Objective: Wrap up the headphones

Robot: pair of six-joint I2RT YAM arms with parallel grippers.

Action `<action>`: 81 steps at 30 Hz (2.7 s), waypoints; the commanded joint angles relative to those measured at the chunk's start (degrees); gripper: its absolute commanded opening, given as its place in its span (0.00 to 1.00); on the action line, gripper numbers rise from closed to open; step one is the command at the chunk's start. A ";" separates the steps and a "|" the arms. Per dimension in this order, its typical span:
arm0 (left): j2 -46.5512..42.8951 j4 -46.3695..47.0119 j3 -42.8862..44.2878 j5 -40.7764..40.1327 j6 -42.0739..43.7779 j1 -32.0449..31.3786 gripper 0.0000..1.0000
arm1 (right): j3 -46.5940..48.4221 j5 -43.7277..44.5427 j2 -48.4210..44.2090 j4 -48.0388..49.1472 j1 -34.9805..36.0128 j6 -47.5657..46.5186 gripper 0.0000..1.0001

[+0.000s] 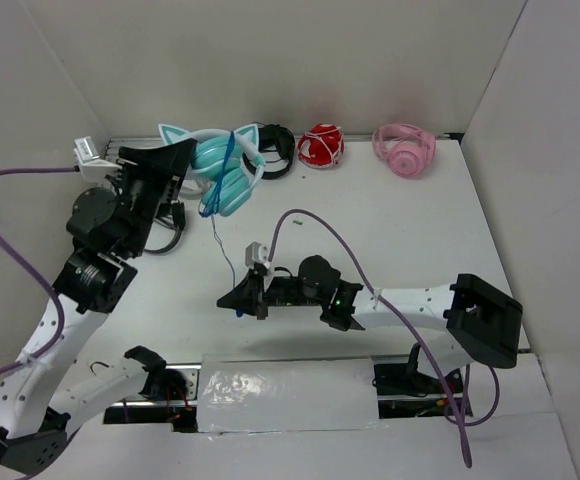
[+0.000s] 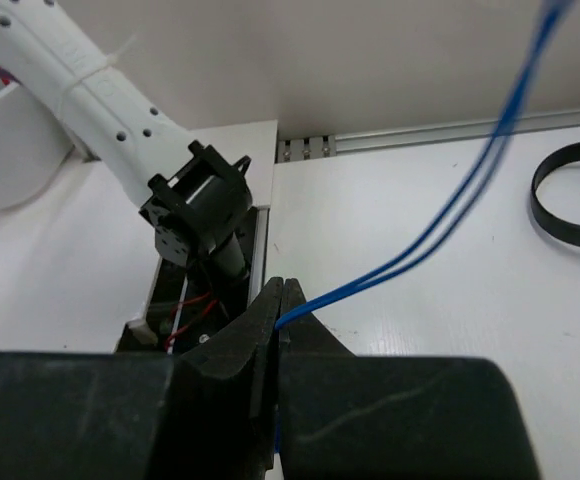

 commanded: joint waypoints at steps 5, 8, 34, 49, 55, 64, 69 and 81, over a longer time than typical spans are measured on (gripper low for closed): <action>-6.20 7.43 -1.00 13.01 -2.50 0.28 0.00 | -1.85 -3.72 0.62 19.24 -1.88 4.77 0.00; -7.42 5.85 -0.72 18.02 -2.33 0.37 0.00 | -3.17 -3.98 -0.25 21.26 -5.38 6.07 0.00; -4.19 1.63 -4.25 46.32 2.67 6.08 0.00 | 10.18 -19.43 -7.72 -20.79 -30.27 -4.70 0.02; 9.43 -1.36 0.24 74.26 22.28 17.24 0.00 | 22.06 -10.29 -7.72 -56.07 -32.55 -11.31 0.06; 17.42 4.26 0.32 90.69 23.51 21.03 0.00 | 19.24 -14.70 -9.84 -54.74 -33.87 -14.04 0.06; 23.59 -1.27 2.70 94.85 37.03 20.41 0.00 | 23.73 -11.45 -7.20 -63.45 -35.01 -15.45 0.07; 28.15 -6.80 4.36 93.10 43.55 17.79 0.00 | 23.02 -10.31 -5.53 -63.89 -35.45 -16.41 0.08; 37.73 -13.75 5.42 81.98 50.23 11.89 0.00 | 19.86 -2.84 -1.75 -64.24 -35.80 -12.30 0.10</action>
